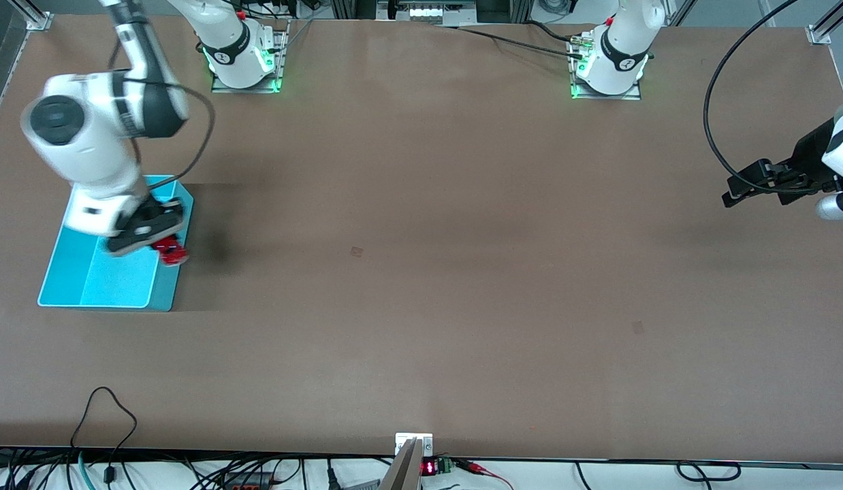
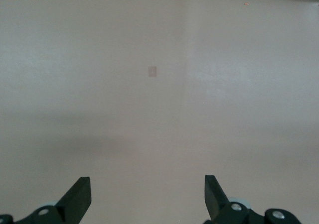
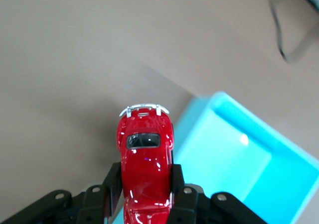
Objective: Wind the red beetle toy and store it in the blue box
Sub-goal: 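Lift the car with the right gripper and carry it over the box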
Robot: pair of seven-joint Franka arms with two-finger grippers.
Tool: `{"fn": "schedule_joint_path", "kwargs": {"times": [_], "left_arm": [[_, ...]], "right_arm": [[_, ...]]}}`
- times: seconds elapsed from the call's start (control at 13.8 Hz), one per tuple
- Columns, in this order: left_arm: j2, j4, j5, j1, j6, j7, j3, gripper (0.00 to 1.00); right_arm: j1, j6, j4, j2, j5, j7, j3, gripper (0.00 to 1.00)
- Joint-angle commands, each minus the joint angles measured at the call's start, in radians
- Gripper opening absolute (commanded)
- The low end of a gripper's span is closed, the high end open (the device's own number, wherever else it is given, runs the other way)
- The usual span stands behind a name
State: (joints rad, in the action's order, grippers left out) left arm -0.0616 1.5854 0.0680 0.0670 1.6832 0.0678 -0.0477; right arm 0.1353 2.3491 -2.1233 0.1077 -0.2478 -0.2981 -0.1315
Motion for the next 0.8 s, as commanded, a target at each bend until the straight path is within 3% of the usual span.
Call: {"fn": "schedule_joint_path", "kwargs": {"times": [0.0, 0.36, 0.73], "left_arm": [[0.005, 0.002, -0.002, -0.006, 0.006, -0.006, 0.005, 1.00], [0.005, 0.001, -0.002, -0.006, 0.013, -0.008, 0.003, 1.00], [0.006, -0.001, -0.002, -0.007, 0.013, -0.008, 0.002, 1.00]], "right_arm": [[0.001, -0.030, 0.010, 0.010, 0.126, 0.083, 0.128, 0.00], [0.003, -0.030, 0.006, 0.084, 0.163, 0.141, 0.294, 0.00], [0.003, -0.002, 0.003, 0.196, 0.226, 0.225, 0.306, 0.01]]}}
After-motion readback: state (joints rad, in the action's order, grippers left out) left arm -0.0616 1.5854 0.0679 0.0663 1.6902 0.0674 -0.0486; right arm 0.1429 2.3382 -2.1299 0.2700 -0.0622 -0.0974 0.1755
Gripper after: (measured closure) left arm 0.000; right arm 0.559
